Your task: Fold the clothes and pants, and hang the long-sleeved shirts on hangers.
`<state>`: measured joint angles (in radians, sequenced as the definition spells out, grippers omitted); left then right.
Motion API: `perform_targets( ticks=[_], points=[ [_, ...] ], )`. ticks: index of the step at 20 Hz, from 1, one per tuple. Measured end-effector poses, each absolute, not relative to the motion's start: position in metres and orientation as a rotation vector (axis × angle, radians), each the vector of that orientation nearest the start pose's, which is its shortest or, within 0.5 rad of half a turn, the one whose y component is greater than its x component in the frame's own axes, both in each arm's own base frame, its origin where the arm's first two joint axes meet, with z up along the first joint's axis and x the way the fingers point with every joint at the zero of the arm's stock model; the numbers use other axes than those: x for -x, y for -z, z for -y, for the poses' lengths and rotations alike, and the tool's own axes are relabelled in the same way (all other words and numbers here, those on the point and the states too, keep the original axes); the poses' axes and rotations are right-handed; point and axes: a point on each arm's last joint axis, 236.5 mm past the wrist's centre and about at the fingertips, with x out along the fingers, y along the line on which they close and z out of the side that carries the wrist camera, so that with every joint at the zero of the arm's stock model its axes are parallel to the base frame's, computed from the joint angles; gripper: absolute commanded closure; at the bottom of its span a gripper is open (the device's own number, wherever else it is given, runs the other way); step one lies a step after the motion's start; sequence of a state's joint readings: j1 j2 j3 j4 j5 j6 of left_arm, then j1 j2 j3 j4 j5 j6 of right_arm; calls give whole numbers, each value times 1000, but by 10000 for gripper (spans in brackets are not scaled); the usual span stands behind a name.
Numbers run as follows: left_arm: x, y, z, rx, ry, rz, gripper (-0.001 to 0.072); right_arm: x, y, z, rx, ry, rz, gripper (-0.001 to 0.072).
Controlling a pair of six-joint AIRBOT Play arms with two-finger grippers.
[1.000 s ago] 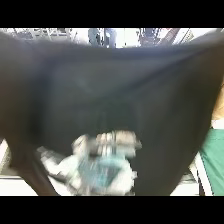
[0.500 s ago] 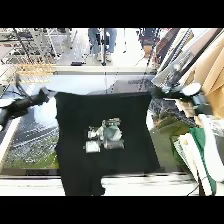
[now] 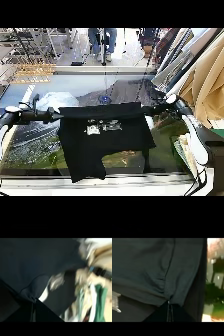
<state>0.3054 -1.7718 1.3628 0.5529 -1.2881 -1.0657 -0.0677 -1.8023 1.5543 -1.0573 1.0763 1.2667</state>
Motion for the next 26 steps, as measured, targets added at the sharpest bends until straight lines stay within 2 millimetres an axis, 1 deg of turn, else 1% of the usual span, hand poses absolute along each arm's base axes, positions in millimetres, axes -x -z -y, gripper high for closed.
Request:
perform_targets(
  ticks=[1, 2, 3, 4, 5, 6, 8, 9, 10, 11, 12, 13, 14, 16, 18, 20, 21, 22, 24, 25, 26],
  points=[
    [-463, 31, 56, 804, 567, -1207, 400, -506, 58, -66, -281, -343, -1234, 262],
    [-458, 33, 59, 796, 568, -1231, 295, -504, 60, -63, -275, -335, -1245, 304],
    [-452, 36, 60, 790, 574, -1262, 332, -501, 62, -58, -270, -320, -1261, 312],
    [-441, 38, 62, 778, 594, -1306, 417, -495, 65, -50, -268, -304, -1293, 312],
    [-428, 38, 64, 774, 612, -1361, 463, -486, 68, -40, -264, -286, -1332, 311],
    [-409, 41, 64, 757, 616, -1433, 464, -474, 73, -28, -274, -267, -1380, 311],
    [-373, 44, 65, 723, 592, -1551, 459, -440, 82, -11, -321, -255, -1483, 309],
    [-355, 44, 68, 709, 582, -1587, 416, -423, 85, -6, -350, -261, -1517, 308],
    [-334, 43, 72, 697, 568, -1617, 327, -406, 87, -2, -386, -275, -1548, 307],
    [-316, 43, 76, 685, 554, -1635, 268, -391, 89, 1, -423, -291, -1570, 303],
    [-297, 44, 82, 674, 538, -1650, 245, -377, 91, 3, -464, -308, -1585, 254],
    [-278, 46, 87, 663, 532, -1667, 212, -365, 91, 3, -499, -328, -1600, 240],
    [-260, 48, 94, 652, 530, -1682, 211, -356, 92, 3, -530, -348, -1609, 240],
    [-232, 57, 102, 625, 513, -1707, 211, -342, 93, -1, -566, -393, -1625, 242],
    [-214, 69, 107, 596, 488, -1728, 212, -335, 93, -7, -586, -438, -1633, 245],
    [-206, 79, 110, 570, 458, -1734, 212, -327, 95, -17, -600, -484, -1647, 253],
    [-205, 84, 110, 555, 444, -1728, 212, -324, 95, -22, -608, -506, -1659, 263],
    [-204, 88, 112, 544, 435, -1724, 213, -321, 97, -25, -610, -521, -1667, 319],
    [-207, 96, 115, 525, 416, -1711, 216, -317, 100, -31, -614, -549, -1683, 321],
    [-208, 101, 115, 511, 404, -1708, 217, -315, 101, -32, -615, -557, -1689, 353],
    [-207, 104, 119, 510, 399, -1714, 249, -314, 102, -33, -611, -563, -1692, 402]
  ],
)
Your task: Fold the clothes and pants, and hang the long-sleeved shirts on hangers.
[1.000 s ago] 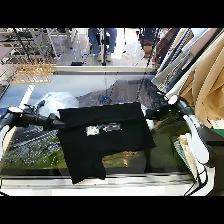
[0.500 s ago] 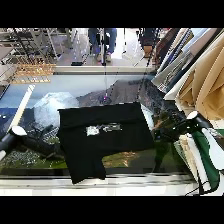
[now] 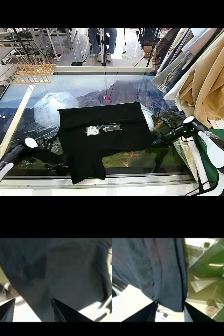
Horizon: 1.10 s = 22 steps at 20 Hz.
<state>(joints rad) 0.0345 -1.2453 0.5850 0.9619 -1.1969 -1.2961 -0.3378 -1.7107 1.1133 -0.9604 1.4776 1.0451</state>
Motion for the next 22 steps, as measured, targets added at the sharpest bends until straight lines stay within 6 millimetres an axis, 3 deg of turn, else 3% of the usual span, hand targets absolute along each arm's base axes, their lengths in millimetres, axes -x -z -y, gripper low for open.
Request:
perform_targets(
  ticks=[1, 2, 3, 6, 9, 12, 15, 17, 19, 22],
  points=[
    [-207, 107, 123, 514, 396, -1720, 454, -313, 103, -33, -610, -563, -1695, 452],
    [-208, 111, 126, 509, 390, -1723, 701, -312, 104, -33, -607, -568, -1700, 568],
    [-209, 116, 127, 493, 382, -1721, 700, -311, 105, -32, -597, -568, -1705, 689],
    [-217, 114, 129, 483, 390, -1687, 701, -302, 100, -36, -599, -609, -1731, 694],
    [-236, 77, 131, 540, 463, -1610, 702, -299, 77, -39, -578, -661, -1712, 695],
    [-272, 22, 125, 645, 524, -1465, 702, -316, 38, -41, -529, -683, -1596, 696],
    [-332, -39, 115, 766, 577, -1237, 702, -363, -3, -49, -501, -649, -1410, 696],
    [-377, -62, 101, 825, 565, -1110, 702, -407, -19, -56, -483, -586, -1288, 696],
    [-420, -65, 87, 888, 535, -1037, 703, -454, -26, -64, -481, -529, -1185, 696],
    [-476, -42, 72, 1029, 492, -986, 702, -520, -15, -74, -522, -452, -1094, 695]
  ],
)
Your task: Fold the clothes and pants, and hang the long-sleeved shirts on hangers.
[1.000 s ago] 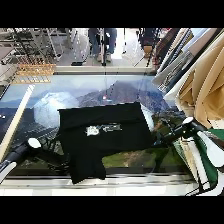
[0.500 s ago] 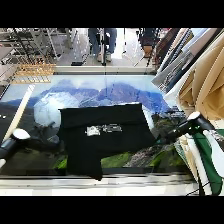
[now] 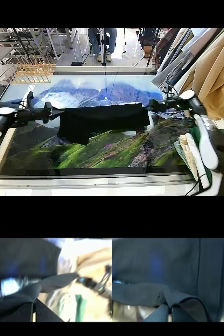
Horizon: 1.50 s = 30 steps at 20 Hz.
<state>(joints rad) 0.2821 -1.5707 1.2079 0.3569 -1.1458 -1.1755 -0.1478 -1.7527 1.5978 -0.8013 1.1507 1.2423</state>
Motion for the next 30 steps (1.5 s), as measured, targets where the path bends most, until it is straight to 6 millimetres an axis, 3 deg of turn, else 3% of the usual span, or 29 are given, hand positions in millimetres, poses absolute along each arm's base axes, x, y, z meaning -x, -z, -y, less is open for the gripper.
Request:
perform_targets(
  ticks=[2, 4, 5, 6, 9, 12, 15, 16, 17, 18, 19, 20, 22, 24, 26, 28, 30],
  points=[
    [-506, -21, 65, 1126, 472, -958, 697, -554, 5, -75, -563, -398, -1072, 666],
    [-526, -3, 61, 1194, 467, -922, 664, -575, 24, -71, -577, -363, -1061, 272],
    [-533, 1, 59, 1218, 471, -899, 380, -582, 29, -68, -571, -353, -1050, 221],
    [-539, 3, 57, 1237, 474, -878, 115, -587, 33, -65, -561, -350, -1045, 215],
    [-541, -2, 57, 1268, 521, -850, 122, -586, 43, -45, -527, -330, -1074, 194],
    [-532, -20, 64, 1252, 612, -841, 150, -571, 61, -27, -534, -324, -1157, 169],
    [-518, -38, 78, 1141, 695, -846, 285, -553, 83, -25, -571, -349, -1251, 136],
    [-513, -43, 84, 1087, 715, -854, 416, -549, 87, -31, -592, -376, -1268, 138],
    [-507, -46, 91, 1030, 735, -864, 537, -546, 89, -39, -610, -407, -1283, 170],
    [-500, -46, 98, 964, 750, -885, 623, -543, 92, -49, -626, -441, -1301, 267],
    [-494, -45, 104, 902, 755, -904, 702, -538, 97, -59, -622, -475, -1323, 543],
    [-489, -42, 110, 836, 758, -924, 702, -533, 101, -68, -613, -504, -1345, 692],
    [-478, -25, 122, 695, 741, -994, 703, -525, 101, -78, -547, -553, -1377, 693],
    [-464, -2, 133, 578, 704, -1094, 703, -514, 91, -67, -429, -542, -1417, 694],
    [-449, 19, 145, 475, 668, -1194, 702, -503, 69, -39, -289, -461, -1447, 694],
    [-435, 32, 165, 387, 663, -1259, 702, -485, 38, 3, -156, -341, -1482, 695],
    [-423, 37, 191, 311, 688, -1288, 702, -476, -3, 33, -93, -236, -1450, 695]
  ],
)
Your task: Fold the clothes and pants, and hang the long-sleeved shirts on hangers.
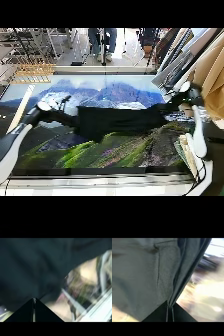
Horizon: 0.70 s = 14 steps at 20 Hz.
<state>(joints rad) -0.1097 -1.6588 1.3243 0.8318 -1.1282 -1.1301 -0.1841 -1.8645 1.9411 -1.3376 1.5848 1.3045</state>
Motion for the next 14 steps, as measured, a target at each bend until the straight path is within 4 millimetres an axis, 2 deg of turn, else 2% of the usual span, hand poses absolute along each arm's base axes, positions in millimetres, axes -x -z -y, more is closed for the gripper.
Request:
perform_targets(
  ticks=[2, 3, 5, 7, 10, 12, 14],
  points=[
    [-416, 43, 218, 251, 711, -1289, 702, -466, -43, 45, -60, -172, -1401, 695],
    [-416, 46, 229, 230, 714, -1277, 702, -463, -61, 44, -46, -156, -1371, 695],
    [-421, 54, 248, 212, 710, -1242, 702, -459, -90, 22, -32, -172, -1316, 694],
    [-427, 62, 261, 225, 713, -1219, 702, -459, -106, -16, -26, -213, -1278, 694],
    [-434, 73, 269, 249, 711, -1208, 702, -469, -107, -93, -30, -285, -1229, 694],
    [-438, 74, 262, 274, 700, -1211, 702, -477, -94, -154, -31, -342, -1206, 694],
    [-448, 62, 238, 314, 664, -1201, 702, -479, -70, -218, -27, -412, -1193, 691]
  ],
)
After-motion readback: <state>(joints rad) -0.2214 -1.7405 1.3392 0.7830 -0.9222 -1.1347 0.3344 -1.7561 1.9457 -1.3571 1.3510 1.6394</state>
